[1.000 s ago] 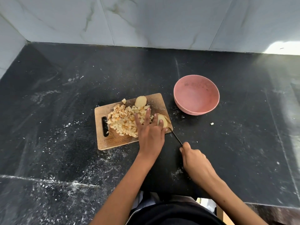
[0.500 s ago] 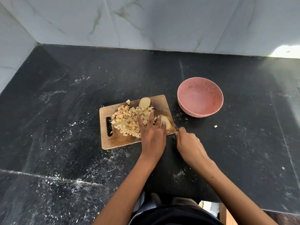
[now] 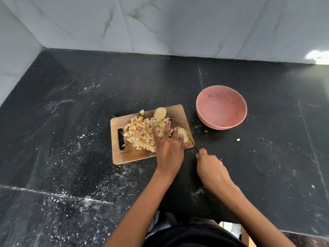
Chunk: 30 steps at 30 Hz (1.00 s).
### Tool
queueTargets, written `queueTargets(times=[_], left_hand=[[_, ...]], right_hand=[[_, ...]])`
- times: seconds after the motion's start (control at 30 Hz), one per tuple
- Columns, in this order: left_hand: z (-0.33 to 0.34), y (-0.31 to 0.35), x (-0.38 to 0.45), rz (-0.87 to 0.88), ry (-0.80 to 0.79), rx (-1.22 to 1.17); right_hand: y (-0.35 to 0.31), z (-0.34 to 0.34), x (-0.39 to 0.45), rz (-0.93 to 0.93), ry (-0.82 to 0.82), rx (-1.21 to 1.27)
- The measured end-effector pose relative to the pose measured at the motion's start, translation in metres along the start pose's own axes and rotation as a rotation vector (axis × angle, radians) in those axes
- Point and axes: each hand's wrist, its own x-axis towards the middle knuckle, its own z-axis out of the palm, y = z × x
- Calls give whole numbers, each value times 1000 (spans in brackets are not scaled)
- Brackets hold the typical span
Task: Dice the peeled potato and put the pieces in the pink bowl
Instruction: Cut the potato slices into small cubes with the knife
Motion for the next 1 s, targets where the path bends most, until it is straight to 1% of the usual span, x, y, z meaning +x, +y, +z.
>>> queueTargets(times=[0.17, 0.4, 0.53, 0.7, 0.87, 1.0], left_hand=[[-3, -1, 2, 5, -18, 29], [1, 0, -2, -8, 6, -18], [2, 0, -3, -17, 13, -12], [0, 2, -3, -32, -17, 4], [1, 1, -4, -22, -7, -6], [1, 1, -6, -11, -7, -35]], right_hand=[[-10, -11, 7, -49, 68, 67], [-22, -2, 32, -12, 36, -20], [-26, 0, 31, 4, 28, -61], [-3, 8, 3, 32, -55, -65], [20, 17, -22, 3, -62, -57], [26, 10, -29, -32, -29, 27]])
